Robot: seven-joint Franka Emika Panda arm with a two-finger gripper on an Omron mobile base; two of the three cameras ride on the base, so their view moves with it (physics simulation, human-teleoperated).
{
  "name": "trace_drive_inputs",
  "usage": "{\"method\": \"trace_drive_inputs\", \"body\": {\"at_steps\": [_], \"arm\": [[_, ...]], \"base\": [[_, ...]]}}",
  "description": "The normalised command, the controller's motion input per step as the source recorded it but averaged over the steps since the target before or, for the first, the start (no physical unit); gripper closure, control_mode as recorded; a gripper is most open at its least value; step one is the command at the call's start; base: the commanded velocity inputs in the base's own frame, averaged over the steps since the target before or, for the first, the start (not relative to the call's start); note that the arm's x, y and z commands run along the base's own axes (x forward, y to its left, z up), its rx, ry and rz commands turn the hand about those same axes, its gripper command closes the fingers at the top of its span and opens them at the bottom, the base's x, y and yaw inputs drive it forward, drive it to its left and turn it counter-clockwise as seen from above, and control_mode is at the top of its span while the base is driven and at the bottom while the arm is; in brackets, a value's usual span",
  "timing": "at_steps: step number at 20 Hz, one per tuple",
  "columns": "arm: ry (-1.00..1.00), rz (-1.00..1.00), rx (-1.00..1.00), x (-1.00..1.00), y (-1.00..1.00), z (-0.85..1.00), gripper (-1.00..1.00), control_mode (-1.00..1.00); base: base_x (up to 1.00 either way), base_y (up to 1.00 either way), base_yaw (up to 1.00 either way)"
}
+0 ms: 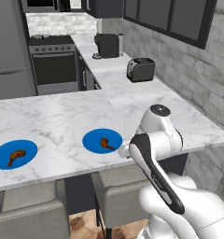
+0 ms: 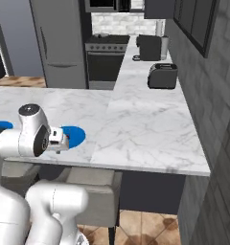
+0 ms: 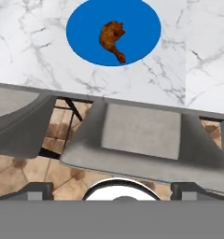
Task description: Take the chicken drumsticks from the pan and place one on each plate on the dining counter.
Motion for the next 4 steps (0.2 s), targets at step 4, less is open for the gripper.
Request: {"method": "trace_drive_inputs", "body": {"at_steps": [4], "arm": [[-0.05,0.03,0.0,-0.57,-0.31,0.13,-1.0,-1.0]], "base": [[0.0,0.0,0.0]]}}
